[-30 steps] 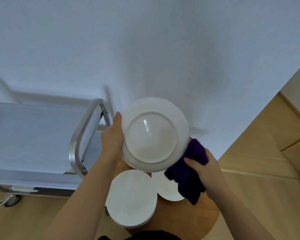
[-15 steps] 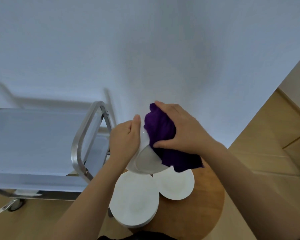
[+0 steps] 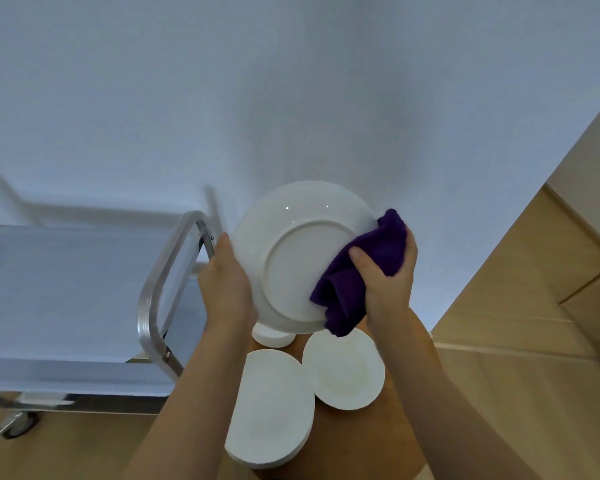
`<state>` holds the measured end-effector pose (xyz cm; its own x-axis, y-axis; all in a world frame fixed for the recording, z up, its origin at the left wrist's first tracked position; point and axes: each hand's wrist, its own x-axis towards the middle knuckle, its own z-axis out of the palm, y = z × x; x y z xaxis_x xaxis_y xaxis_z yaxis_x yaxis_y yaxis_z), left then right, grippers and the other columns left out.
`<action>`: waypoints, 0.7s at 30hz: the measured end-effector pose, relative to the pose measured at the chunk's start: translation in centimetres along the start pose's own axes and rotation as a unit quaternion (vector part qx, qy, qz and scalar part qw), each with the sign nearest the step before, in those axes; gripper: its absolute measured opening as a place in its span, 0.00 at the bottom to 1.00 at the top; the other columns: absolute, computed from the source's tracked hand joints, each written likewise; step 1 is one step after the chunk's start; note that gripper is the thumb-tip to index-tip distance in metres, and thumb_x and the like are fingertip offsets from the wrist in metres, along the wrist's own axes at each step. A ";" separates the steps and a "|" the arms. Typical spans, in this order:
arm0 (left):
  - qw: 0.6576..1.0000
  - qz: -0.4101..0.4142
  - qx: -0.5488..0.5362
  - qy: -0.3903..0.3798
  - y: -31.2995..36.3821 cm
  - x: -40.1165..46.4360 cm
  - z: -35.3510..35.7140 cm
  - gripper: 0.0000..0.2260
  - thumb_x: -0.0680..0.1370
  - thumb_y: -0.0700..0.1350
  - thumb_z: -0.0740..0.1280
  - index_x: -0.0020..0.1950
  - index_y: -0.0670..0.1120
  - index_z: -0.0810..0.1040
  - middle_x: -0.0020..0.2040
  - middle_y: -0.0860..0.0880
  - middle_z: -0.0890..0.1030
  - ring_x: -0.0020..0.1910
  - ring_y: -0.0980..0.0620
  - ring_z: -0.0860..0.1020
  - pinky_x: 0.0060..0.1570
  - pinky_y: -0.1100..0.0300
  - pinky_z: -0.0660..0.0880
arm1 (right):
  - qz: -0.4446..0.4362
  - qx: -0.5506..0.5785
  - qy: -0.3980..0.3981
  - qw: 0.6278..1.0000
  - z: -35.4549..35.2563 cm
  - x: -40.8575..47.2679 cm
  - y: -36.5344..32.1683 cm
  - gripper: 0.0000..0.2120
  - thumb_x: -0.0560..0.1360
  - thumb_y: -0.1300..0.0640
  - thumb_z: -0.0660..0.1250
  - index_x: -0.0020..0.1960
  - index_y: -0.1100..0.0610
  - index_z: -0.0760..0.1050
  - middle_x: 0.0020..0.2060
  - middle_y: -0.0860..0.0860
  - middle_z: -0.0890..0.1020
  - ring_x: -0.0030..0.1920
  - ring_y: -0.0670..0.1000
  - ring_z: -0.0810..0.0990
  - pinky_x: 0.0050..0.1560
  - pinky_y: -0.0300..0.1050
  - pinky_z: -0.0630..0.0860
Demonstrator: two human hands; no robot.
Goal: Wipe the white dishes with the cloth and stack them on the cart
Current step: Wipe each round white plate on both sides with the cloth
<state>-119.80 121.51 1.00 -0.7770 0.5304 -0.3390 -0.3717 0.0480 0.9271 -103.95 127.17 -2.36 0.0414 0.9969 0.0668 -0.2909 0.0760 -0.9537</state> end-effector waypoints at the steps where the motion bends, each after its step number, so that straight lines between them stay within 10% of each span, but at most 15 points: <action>1: 0.998 -0.030 -0.048 0.002 -0.3 -0.1 0.3 0.14 0.75 0.58 0.62 0.37 0.50 0.76 0.24 0.58 0.76 0.29 0.55 0.75 0.30 0.61 0.70 | 0.029 0.025 0.026 0.999 0.3 -0.5 0.7 0.41 0.59 0.50 0.75 0.68 0.40 0.62 0.60 0.44 0.75 0.57 0.47 0.77 0.52 0.50 0.79; 6: 0.983 -0.025 -0.086 -0.157 -1.7 -0.1 0.5 0.14 0.77 0.61 0.60 0.45 0.55 0.80 0.41 0.56 0.84 0.43 0.53 0.82 0.37 0.57 0.76 | 0.161 0.101 0.022 0.982 -0.7 0.5 -0.2 0.32 0.68 0.56 0.74 0.68 0.47 0.65 0.58 0.51 0.77 0.53 0.55 0.79 0.46 0.55 0.81; 11: 0.827 -0.122 -0.010 -0.549 1.4 2.6 -1.8 0.35 0.62 0.68 0.73 0.63 0.50 0.79 0.57 0.45 0.82 0.52 0.42 0.82 0.42 0.47 0.81 | 0.115 -0.010 -0.116 0.987 -3.1 4.2 -3.6 0.34 0.62 0.58 0.74 0.66 0.56 0.68 0.59 0.57 0.77 0.53 0.56 0.79 0.43 0.46 0.78; 16: 0.831 -0.135 -0.071 -0.535 0.7 2.6 -0.7 0.26 0.58 0.54 0.82 0.52 0.46 0.85 0.50 0.45 0.84 0.49 0.46 0.83 0.45 0.51 0.81 | 0.090 -0.088 -0.140 0.982 -2.4 4.9 -4.4 0.24 0.67 0.60 0.74 0.60 0.47 0.73 0.52 0.47 0.81 0.48 0.49 0.82 0.38 0.37 0.78; 21: 0.867 -0.102 -0.093 -0.479 0.2 1.0 -0.2 0.15 0.75 0.54 0.62 0.49 0.50 0.86 0.50 0.47 0.85 0.49 0.48 0.83 0.44 0.53 0.81 | 0.111 -0.027 -0.042 0.993 -2.4 2.5 -2.1 0.20 0.71 0.57 0.69 0.63 0.48 0.74 0.50 0.49 0.82 0.48 0.52 0.82 0.36 0.39 0.78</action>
<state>-120.76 121.90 0.77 0.0594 0.9908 -0.1219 -0.5967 0.1331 0.7913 -100.90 129.41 -0.89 -0.0993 0.9873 -0.1244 -0.2330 -0.1446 -0.9617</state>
